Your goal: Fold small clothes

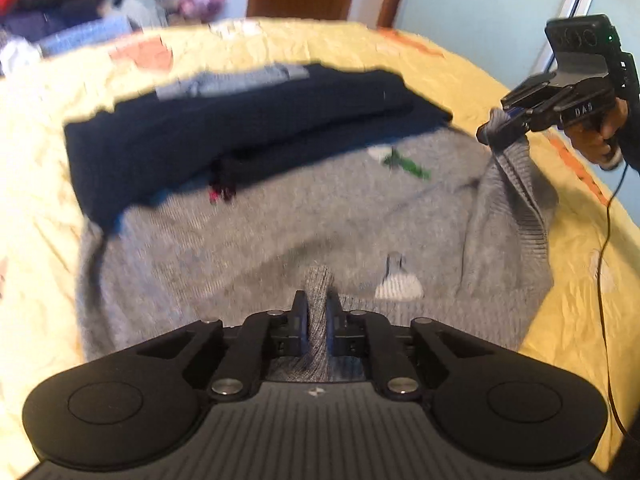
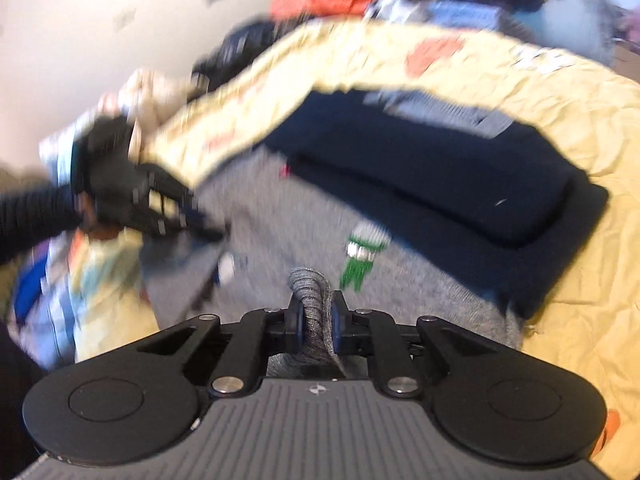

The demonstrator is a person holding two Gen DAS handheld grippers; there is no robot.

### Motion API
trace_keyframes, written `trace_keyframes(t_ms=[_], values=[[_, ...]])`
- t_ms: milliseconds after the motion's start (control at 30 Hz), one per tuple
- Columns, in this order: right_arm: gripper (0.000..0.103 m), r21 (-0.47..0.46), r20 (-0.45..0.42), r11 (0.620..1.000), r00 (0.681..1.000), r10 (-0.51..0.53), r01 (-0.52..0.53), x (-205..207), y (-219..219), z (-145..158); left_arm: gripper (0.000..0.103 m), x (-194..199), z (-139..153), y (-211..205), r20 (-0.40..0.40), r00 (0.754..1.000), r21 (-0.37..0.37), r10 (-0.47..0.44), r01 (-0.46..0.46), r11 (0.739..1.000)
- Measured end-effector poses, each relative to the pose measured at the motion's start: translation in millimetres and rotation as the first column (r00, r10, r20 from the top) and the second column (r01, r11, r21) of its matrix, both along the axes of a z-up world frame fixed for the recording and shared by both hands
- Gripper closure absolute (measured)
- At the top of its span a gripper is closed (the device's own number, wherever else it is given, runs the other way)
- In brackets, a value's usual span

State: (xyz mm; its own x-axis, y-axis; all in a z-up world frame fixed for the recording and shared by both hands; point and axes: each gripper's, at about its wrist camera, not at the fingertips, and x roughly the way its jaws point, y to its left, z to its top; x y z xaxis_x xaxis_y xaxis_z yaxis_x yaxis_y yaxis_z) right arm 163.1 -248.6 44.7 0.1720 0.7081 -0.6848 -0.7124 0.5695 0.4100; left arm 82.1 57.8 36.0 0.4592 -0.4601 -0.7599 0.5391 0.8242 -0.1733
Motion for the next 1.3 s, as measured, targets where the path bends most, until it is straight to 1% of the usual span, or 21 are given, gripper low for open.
trace_keyframes(t_ms=[100, 167, 200, 267, 333, 367, 400, 467, 533, 667, 767, 867, 933, 967, 1033, 1067, 1100, 1167, 1200, 1267, 1300], values=[[0.085, 0.156, 0.014, 0.979, 0.991, -0.133, 0.129, 4.0, -23.6, 13.5, 0.095, 8.2, 33.1, 17.5, 0.129, 0.989, -0.064, 0.069, -0.061, 0.996], [0.085, 0.278, 0.017, 0.930, 0.966, -0.257, 0.242, 17.2, -44.7, 24.2, 0.095, 32.3, 53.8, 36.7, 0.198, 0.968, -0.096, 0.153, -0.136, 0.986], [0.085, 0.318, 0.017, 0.898, 0.945, -0.327, 0.305, 27.2, -55.8, 27.8, 0.095, 48.6, 60.6, 47.2, 0.225, 0.950, -0.109, 0.216, -0.195, 0.975], [0.085, 0.347, 0.007, 0.823, 0.876, -0.482, 0.450, 52.8, -76.5, 26.1, 0.095, 84.9, 63.1, 73.1, 0.230, 0.902, -0.172, 0.365, -0.331, 0.928], [0.085, 0.329, -0.029, 0.755, 0.805, -0.592, 0.567, 81.6, -90.0, 10.9, 0.095, 122.3, 49.3, 90.0, 0.208, 0.868, -0.185, 0.451, -0.418, 0.889], [0.085, 0.289, -0.042, 0.732, 0.773, -0.633, 0.616, 95.9, -91.3, -0.8, 0.095, 139.8, 38.2, 92.9, 0.194, 0.854, -0.171, 0.482, -0.455, 0.874], [0.085, 0.256, -0.062, 0.723, 0.758, -0.649, 0.641, 108.8, -89.6, -13.7, 0.095, 154.3, 26.8, 92.5, 0.189, 0.849, -0.146, 0.494, -0.474, 0.869], [0.085, 0.184, -0.069, 0.718, 0.737, -0.672, 0.672, 127.7, -78.8, -35.7, 0.095, 173.8, 9.3, 84.7, 0.198, 0.843, -0.074, 0.501, -0.497, 0.865], [0.085, 0.151, -0.059, 0.723, 0.736, -0.675, 0.675, 137.7, -64.0, -48.1, 0.095, 180.0, 5.2, 75.2, 0.226, 0.848, -0.045, 0.479, -0.482, 0.875], [0.085, 0.206, -0.042, 0.719, 0.740, -0.671, 0.663, 143.4, -53.2, -36.6, 0.095, 181.3, 22.2, 76.3, 0.262, 0.847, -0.090, 0.463, -0.456, 0.885], [0.085, 0.203, -0.027, 0.694, 0.712, -0.701, 0.691, 160.2, -62.6, -28.7, 0.095, 200.1, 14.4, 79.4, 0.256, 0.835, -0.050, 0.487, -0.491, 0.869], [0.085, 0.110, 0.004, 0.675, 0.679, -0.734, 0.730, 179.4, -54.6, -49.8, 0.091, 218.5, -17.2, 71.5, 0.235, 0.829, 0.097, 0.508, -0.540, 0.836], [0.075, 0.053, 0.009, 0.661, 0.661, -0.750, 0.749, 180.0, -43.5, -68.8, 0.090, 213.0, -23.7, 67.4, 0.241, 0.825, 0.125, 0.511, -0.549, 0.826], [0.067, 0.071, 0.013, 0.649, 0.650, -0.760, 0.757, 173.4, -41.5, -71.2, 0.086, 205.4, -20.5, 66.0, 0.262, 0.820, 0.133, 0.509, -0.553, 0.822], [0.031, 0.093, 0.006, 0.630, 0.632, -0.775, 0.771, 158.4, -39.5, -62.5, 0.064, 183.1, -8.6, 69.6, 0.296, 0.806, 0.128, 0.513, -0.566, 0.814], [0.026, 0.102, 0.019, 0.614, 0.616, -0.788, 0.783, 144.8, -41.0, -53.5, 0.034, 168.4, -2.7, 73.4, 0.320, 0.789, 0.129, 0.524, -0.584, 0.801], [0.025, 0.126, 0.045, 0.603, 0.603, -0.797, 0.788, 127.5, -44.1, -44.8, 0.007, 150.1, 5.4, 78.4, 0.353, 0.761, 0.129, 0.544, -0.616, 0.777], [0.025, 0.173, 0.074, 0.611, 0.609, -0.790, 0.772, 86.6, -56.1, -30.2, 0.002, 102.1, 17.8, 93.9, 0.392, 0.671, 0.039, 0.630, -0.696, 0.717], [0.025, 0.187, 0.069, 0.615, 0.614, -0.786, 0.766, 65.6, -63.6, -25.7, 0.002, 77.7, 22.5, 104.2, 0.347, 0.653, -0.030, 0.673, -0.710, 0.704], [0.025, 0.215, 0.023, 0.591, 0.601, -0.799, 0.778, 19.9, -82.3, -26.0, 0.002, 30.3, 23.0, 122.7, 0.171, 0.666, -0.209, 0.726, -0.695, 0.687], [0.025, 0.217, -0.014, 0.580, 0.596, -0.803, 0.786, -1.1, -90.3, -29.6, 0.002, 7.7, 18.4, 129.0, 0.070, 0.667, -0.301, 0.742, -0.695, 0.653]])
